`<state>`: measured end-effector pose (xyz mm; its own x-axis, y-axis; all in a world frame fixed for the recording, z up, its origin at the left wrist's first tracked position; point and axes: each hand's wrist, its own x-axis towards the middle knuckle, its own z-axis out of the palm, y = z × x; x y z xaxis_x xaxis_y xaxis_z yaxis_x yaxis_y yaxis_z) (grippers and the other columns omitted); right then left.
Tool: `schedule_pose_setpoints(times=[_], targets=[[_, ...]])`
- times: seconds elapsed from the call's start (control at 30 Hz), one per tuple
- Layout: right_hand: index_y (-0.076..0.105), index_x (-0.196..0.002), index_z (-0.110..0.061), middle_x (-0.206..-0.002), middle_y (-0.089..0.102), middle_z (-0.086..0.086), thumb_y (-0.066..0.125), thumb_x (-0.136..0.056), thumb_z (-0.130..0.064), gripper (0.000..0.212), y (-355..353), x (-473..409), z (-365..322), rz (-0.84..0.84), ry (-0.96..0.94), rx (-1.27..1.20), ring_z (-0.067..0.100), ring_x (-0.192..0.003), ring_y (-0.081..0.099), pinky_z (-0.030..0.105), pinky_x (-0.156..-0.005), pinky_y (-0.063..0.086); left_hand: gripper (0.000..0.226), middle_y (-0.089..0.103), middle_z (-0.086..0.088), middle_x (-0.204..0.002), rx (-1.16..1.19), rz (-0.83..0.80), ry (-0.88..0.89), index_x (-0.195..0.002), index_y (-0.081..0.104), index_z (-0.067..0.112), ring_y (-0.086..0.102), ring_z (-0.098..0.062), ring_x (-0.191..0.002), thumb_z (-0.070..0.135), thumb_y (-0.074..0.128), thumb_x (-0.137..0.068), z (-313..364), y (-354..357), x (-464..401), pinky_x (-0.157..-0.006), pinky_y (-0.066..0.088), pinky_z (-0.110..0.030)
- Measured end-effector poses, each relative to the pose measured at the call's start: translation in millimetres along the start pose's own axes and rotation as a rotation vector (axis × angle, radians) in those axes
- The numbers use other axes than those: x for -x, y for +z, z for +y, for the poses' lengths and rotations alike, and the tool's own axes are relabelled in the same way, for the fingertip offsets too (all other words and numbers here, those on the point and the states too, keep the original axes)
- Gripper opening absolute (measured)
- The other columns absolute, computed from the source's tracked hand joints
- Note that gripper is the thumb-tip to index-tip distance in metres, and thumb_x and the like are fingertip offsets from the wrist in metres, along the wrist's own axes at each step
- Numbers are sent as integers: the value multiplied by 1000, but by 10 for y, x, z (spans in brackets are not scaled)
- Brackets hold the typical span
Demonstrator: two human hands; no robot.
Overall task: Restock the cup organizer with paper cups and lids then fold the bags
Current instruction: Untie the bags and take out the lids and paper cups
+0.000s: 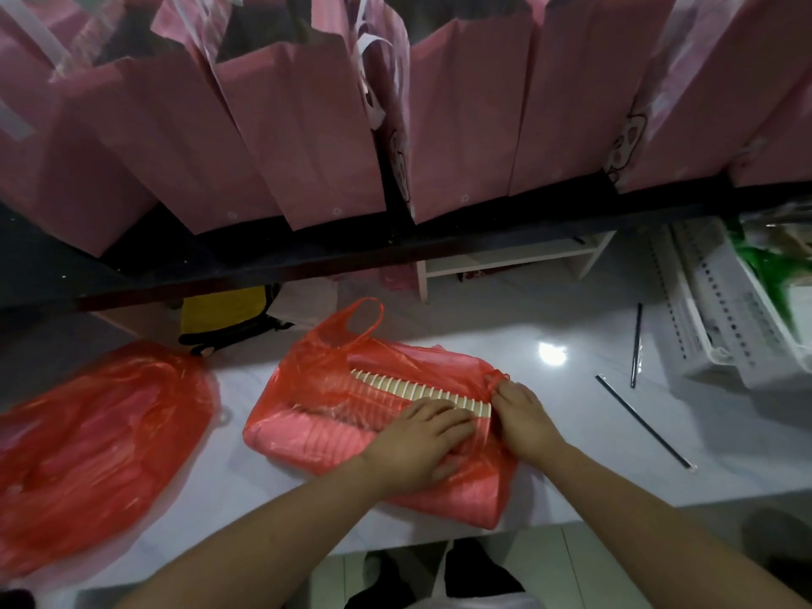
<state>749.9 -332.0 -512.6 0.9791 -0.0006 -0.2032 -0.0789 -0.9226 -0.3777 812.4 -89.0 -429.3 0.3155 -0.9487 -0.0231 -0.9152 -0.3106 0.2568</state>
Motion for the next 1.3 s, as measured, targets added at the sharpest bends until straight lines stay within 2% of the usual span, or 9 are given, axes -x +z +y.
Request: schedule_pose_setpoints(times=[0.23, 0.33, 0.4, 0.47, 0.6, 0.67, 0.73, 0.97, 1.3], targets=[[43, -136, -30, -107, 64, -7, 56, -83, -34, 54, -494, 71, -217, -25, 263, -503, 18, -92, 64, 34, -82, 50, 48, 54, -2, -135, -22, 39, -3, -140, 50, 21, 52, -25, -117, 29, 60, -93, 105, 100, 54, -99, 47, -42], [55, -99, -26, -75, 62, -6, 44, -93, -50, 27, -687, 149, -325, 234, 440, -366, 19, -69, 61, 32, -60, 44, 44, 57, 1, -130, 3, 5, 13, -140, 52, 21, 52, -22, -115, 32, 52, -97, 145, 83, 107, -101, 45, -40], [46, -67, -18, -61, 49, -2, 46, -97, -44, 40, -817, 169, -405, 336, 470, -191, 24, -60, 51, 31, -52, 32, 41, 61, 2, -126, 14, 4, 56, -136, 57, 21, 54, -21, -111, 35, 47, -99, 183, 61, 143, -100, 45, -39], [37, -59, -20, -57, 42, -4, 53, -96, -35, 44, -922, 155, -547, 372, 321, -176, 23, -58, 45, 32, -53, 28, 39, 63, 2, -122, -3, 4, 106, -131, 62, 20, 55, -20, -108, 38, 46, -100, 224, 59, 193, -98, 47, -37], [61, -94, -23, -93, 56, -6, 62, -93, -39, 15, -894, 106, -886, 24, -82, -77, 15, -85, 52, 31, -74, 40, 42, 63, -1, -120, 12, -37, 116, -126, 63, 18, 53, -22, -109, 45, 42, -101, 298, 50, 326, -98, 45, -42], [53, -134, -25, -128, 54, 0, 63, -89, -46, 51, -754, 85, -940, -175, -156, 81, 20, -118, 49, 36, -98, 41, 48, 60, -2, -128, 12, -66, 102, -131, 60, 19, 49, -22, -118, 50, 38, -102, 322, 46, 395, -106, 41, -42], [36, -149, -27, -144, 43, 3, 64, -86, -50, 73, -696, 82, -963, -226, -156, 227, 26, -136, 37, 43, -112, 32, 55, 56, -2, -137, -12, -79, 96, -139, 54, 20, 46, -23, -126, 56, 37, -101, 332, 45, 462, -111, 36, -42], [2, -158, -29, -152, 38, 11, 64, -76, -70, 111, -598, 72, -1076, -373, -3, 420, 32, -144, 31, 55, -113, 26, 63, 39, -6, -157, -169, -57, 108, -147, 45, 24, 45, -27, -136, 60, 42, -96, 386, 141, 778, -116, 36, -46], [12, -154, -43, -143, 53, -2, 63, -69, -73, 103, -1109, -77, -1118, -269, -49, 252, 25, -133, 48, 46, -107, 35, 63, 52, -3, -141, -264, -221, 29, -143, 47, 28, 57, -28, -120, 34, 58, -81, 292, 158, 797, -100, 50, -45]])
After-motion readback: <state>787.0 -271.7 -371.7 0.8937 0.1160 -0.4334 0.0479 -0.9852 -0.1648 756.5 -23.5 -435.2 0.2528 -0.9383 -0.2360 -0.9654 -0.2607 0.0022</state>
